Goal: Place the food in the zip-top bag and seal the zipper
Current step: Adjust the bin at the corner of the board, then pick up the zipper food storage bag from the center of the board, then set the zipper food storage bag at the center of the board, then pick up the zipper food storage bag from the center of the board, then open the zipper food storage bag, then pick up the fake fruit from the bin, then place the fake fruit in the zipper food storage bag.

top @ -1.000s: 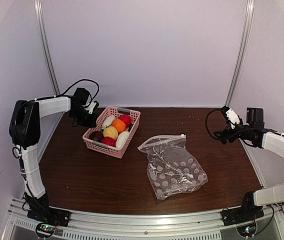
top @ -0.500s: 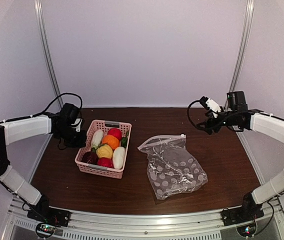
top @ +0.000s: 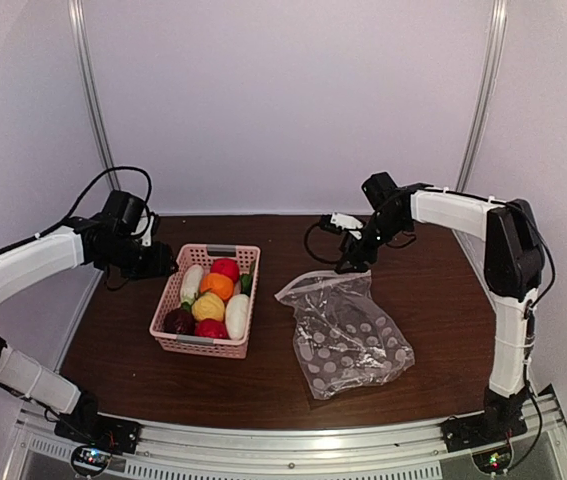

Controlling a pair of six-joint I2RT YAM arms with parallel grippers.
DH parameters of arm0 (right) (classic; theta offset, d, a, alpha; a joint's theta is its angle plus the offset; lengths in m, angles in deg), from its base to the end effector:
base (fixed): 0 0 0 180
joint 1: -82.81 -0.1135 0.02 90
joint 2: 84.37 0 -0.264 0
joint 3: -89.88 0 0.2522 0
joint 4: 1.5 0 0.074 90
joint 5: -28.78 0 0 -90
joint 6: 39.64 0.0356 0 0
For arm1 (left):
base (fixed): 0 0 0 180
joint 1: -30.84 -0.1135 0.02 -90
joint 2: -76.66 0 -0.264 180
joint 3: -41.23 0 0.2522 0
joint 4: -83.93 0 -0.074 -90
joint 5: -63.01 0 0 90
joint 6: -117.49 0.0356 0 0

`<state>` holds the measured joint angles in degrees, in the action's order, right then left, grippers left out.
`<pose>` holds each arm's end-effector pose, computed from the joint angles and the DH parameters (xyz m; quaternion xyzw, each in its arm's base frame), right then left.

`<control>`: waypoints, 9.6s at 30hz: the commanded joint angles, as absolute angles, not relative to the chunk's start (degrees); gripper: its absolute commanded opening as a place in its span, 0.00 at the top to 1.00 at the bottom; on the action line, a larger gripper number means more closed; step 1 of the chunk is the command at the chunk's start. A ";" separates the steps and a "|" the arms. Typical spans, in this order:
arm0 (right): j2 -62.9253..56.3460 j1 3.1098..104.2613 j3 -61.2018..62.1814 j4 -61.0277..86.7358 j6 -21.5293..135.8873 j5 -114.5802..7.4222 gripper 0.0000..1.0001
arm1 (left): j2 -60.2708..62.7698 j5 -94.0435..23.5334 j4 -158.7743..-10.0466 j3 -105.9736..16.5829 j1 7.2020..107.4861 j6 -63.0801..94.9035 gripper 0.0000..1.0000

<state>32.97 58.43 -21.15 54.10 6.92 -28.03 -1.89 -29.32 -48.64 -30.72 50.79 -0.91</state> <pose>0.3934 0.1997 0.2287 -0.5762 0.7329 0.2347 0.2752 0.2650 -0.0977 0.2546 -0.0638 0.9488 -0.1441 0.2737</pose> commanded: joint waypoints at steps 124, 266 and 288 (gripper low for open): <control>10.84 40.12 -7.44 29.89 41.55 -72.76 1.00 | -11.43 -21.55 -107.81 -26.25 81.22 -15.93 0.31; 6.99 59.85 2.60 40.86 43.05 -37.31 1.00 | -8.85 -42.03 -52.34 -52.08 69.59 11.04 0.51; 9.66 58.12 -8.43 50.29 50.35 -24.88 1.00 | -30.48 -52.09 -95.09 -56.63 83.75 -7.94 0.64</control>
